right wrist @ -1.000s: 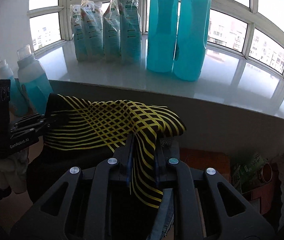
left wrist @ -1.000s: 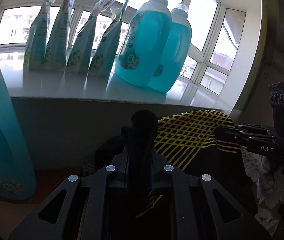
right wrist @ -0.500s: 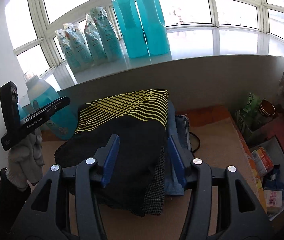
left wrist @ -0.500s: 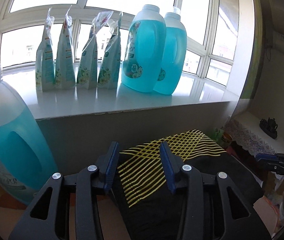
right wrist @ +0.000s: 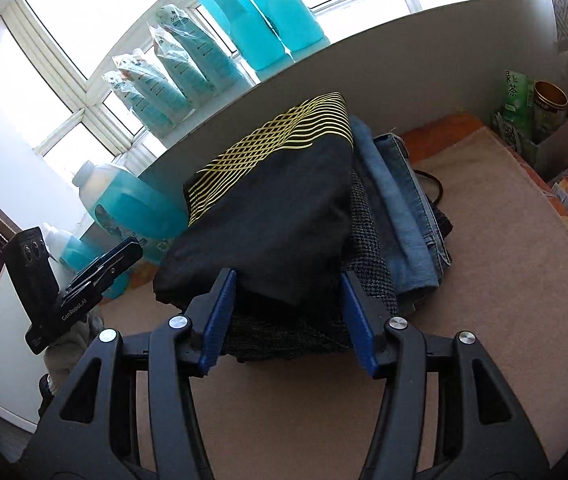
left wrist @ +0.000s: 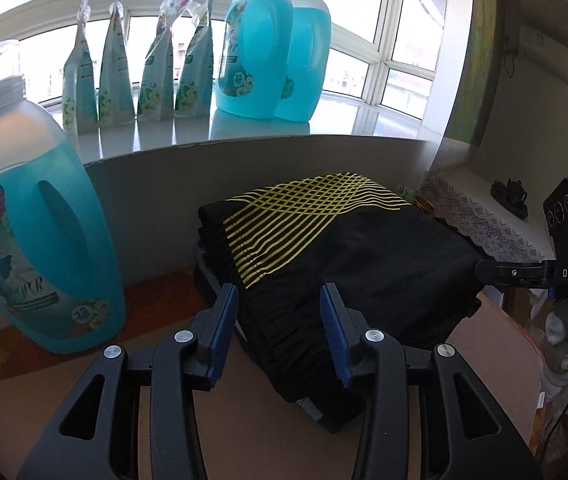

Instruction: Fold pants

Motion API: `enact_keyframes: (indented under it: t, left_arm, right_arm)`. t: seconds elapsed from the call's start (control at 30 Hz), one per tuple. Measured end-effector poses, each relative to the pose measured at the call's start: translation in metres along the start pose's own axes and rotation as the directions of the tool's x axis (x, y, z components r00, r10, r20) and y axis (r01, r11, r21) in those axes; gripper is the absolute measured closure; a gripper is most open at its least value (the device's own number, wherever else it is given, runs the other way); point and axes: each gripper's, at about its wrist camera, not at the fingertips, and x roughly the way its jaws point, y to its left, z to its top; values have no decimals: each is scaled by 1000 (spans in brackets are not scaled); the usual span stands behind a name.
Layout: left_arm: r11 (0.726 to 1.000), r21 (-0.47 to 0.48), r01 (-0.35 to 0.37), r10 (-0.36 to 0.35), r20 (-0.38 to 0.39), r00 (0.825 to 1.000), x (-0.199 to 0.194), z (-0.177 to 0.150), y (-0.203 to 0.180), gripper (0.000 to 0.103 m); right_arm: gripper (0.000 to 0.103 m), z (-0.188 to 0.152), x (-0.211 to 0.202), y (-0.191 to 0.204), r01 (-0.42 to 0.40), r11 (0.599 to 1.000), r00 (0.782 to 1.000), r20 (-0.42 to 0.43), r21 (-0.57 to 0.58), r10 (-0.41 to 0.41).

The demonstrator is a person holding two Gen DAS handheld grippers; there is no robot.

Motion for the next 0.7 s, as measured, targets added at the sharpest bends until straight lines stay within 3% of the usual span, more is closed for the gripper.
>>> enact_keyframes:
  t: [0.07,0.13,0.2,0.43,0.57,0.7]
  left_arm:
    - [1000,-27,15,-16,-22,1000,5,-6,4,62]
    - [999,-44,23,-25,-45,999,11,-11,7,62]
    - [999,-47,25,-27,-41,999,10,-14,8,62]
    - [998,-57,30,-30,-5,1000,-2,-3,9,62]
    - [999,-26,38,-37,31,999,-13,10,1,62]
    - [999,16,46,-46,36,998,-10,18,-13,62]
  right_arm:
    - [50,4,1,3,-2,1000,1000,-1,6,2]
    - [72,6,4,10,17,1000,1000,-12,-18,-17]
    - [86,7,5,23,27,998,1000,-12,-59,-27]
    - [91,36,-18,85,92,959,994,80,-268,-73]
    - [92,47,-39,71,94,964,992,101,-249,-71]
    - [92,33,-36,28,106,977,994,59,-186,-97]
